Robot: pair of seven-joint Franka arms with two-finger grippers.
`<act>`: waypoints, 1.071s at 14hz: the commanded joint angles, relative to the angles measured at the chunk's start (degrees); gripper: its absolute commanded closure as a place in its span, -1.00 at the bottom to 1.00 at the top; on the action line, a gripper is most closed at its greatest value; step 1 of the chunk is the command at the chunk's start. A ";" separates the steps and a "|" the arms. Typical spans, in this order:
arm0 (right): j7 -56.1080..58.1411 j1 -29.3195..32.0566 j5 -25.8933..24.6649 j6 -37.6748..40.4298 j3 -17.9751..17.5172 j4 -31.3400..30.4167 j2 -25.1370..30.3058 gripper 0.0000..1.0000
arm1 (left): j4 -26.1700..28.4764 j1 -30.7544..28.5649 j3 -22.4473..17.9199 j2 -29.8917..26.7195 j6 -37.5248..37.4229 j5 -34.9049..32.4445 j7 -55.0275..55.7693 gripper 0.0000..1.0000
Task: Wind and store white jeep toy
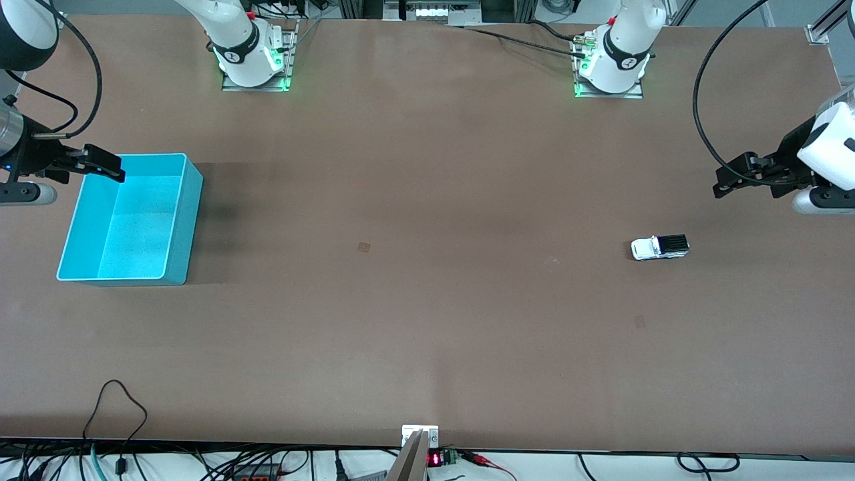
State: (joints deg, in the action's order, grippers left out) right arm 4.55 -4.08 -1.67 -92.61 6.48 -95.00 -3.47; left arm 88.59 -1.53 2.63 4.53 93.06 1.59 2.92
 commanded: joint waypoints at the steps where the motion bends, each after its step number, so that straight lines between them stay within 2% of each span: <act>1: -1.12 -0.05 0.18 0.77 0.02 1.05 -0.49 -1.00 | 0.09 -0.23 -0.09 -1.02 -1.47 0.43 -0.20 -1.00; 5: -1.12 0.04 0.27 0.86 0.02 1.05 -0.84 -1.00 | 0.10 -0.23 0.00 0.21 -1.22 0.43 -0.20 -1.00; 11: -0.77 0.13 0.27 0.86 0.02 1.05 -1.28 -1.00 | 0.10 -0.23 -0.17 6.62 -1.04 0.43 0.07 -1.00; 15: -1.12 -0.05 0.27 1.30 0.02 0.87 -1.28 -1.00 | 3.34 0.56 0.44 10.14 2.02 0.43 -0.81 -1.00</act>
State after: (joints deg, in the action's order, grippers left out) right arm 4.31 -4.05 -1.67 -92.44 6.52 -95.00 -4.56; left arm 90.37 -1.18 2.86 13.84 92.95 1.59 2.95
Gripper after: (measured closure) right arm 0.000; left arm 0.000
